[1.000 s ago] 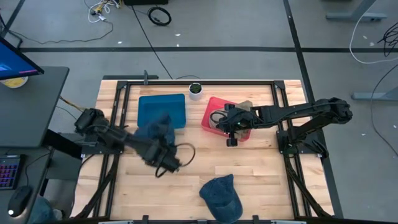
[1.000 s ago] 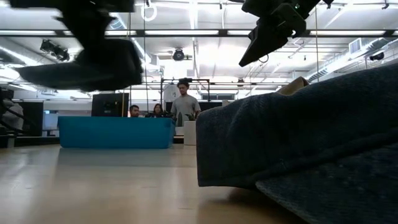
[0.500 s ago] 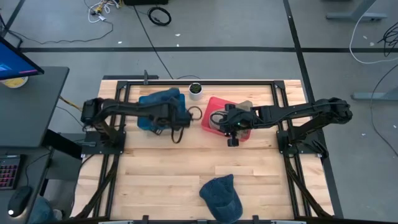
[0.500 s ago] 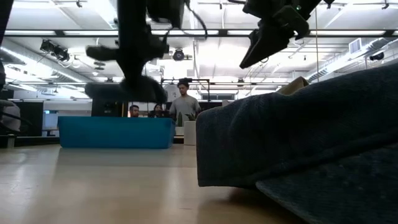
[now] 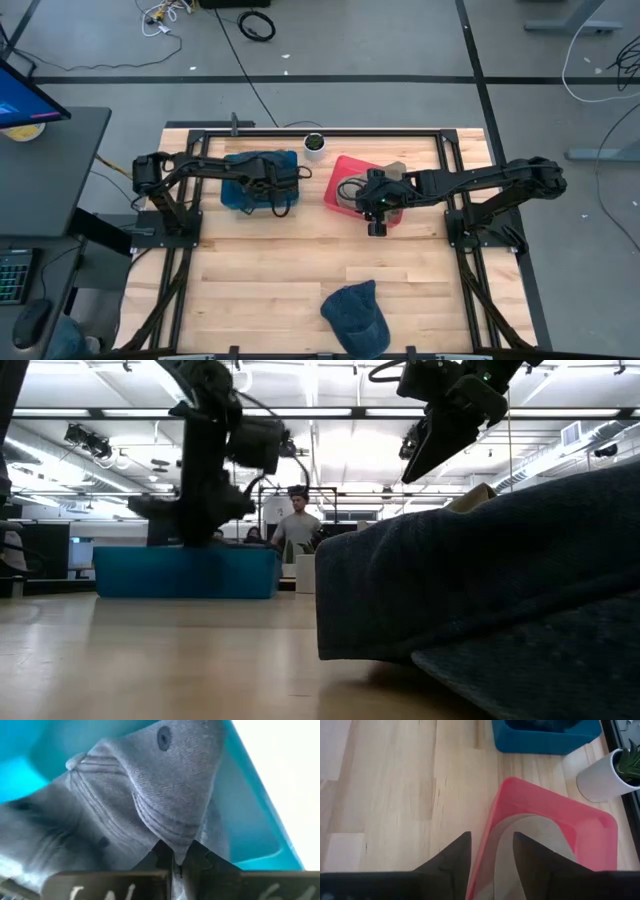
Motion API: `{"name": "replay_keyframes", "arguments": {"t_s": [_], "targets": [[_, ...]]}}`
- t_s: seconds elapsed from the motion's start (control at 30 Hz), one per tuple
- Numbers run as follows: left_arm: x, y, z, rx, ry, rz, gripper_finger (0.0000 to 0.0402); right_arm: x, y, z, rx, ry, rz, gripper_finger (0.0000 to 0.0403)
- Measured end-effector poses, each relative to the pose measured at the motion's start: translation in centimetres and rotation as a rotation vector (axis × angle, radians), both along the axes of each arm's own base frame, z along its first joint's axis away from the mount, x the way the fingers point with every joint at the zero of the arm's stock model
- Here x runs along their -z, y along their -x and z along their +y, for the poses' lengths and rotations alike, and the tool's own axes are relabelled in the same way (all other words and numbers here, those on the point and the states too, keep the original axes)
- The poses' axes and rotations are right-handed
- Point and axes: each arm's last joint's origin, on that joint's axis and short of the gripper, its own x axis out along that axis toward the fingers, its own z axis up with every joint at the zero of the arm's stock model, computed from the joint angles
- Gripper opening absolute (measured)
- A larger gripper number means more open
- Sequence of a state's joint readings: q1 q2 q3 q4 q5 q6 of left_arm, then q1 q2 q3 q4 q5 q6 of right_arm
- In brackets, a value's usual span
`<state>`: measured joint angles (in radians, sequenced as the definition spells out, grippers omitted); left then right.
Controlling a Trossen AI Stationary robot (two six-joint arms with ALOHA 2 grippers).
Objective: Pick & Place hat
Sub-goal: Put the left blue cap into the blue bin
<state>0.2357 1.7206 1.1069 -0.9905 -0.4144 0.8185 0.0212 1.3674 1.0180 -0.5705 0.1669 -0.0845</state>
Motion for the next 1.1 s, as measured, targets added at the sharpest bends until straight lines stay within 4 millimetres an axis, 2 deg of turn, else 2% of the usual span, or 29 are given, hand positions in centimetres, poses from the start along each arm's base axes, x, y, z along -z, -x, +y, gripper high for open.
{"name": "replay_keyframes", "arguments": {"t_s": [0.27,0.47,0.6,0.83,0.97,1.1], "targets": [[3.0,2.8,0.3,-0.018,0.092,0.104,0.0021,0.0,0.0,0.0,-0.001,0.001,0.000,0.0141],[3.1,2.5,0.6,-0.223,0.041,-0.004,0.0027,0.1,0.2,0.1,0.018,-0.045,0.015,0.0142],[2.7,2.1,0.7,-0.331,0.019,-0.072,0.0047,0.3,0.4,0.6,-0.014,-0.065,0.043,0.0154],[1.2,1.1,0.9,-0.483,0.020,-0.142,0.0110,0.5,0.7,2.2,-0.133,-0.134,0.082,0.0187],[-0.6,0.8,0.9,-0.543,0.017,-0.122,0.0149,0.4,0.7,3.4,-0.190,-0.134,0.075,0.0196],[-3.1,0.2,1.0,-0.644,0.025,-0.149,0.0171,0.3,0.8,4.6,-0.250,-0.123,0.067,0.0196]]}}
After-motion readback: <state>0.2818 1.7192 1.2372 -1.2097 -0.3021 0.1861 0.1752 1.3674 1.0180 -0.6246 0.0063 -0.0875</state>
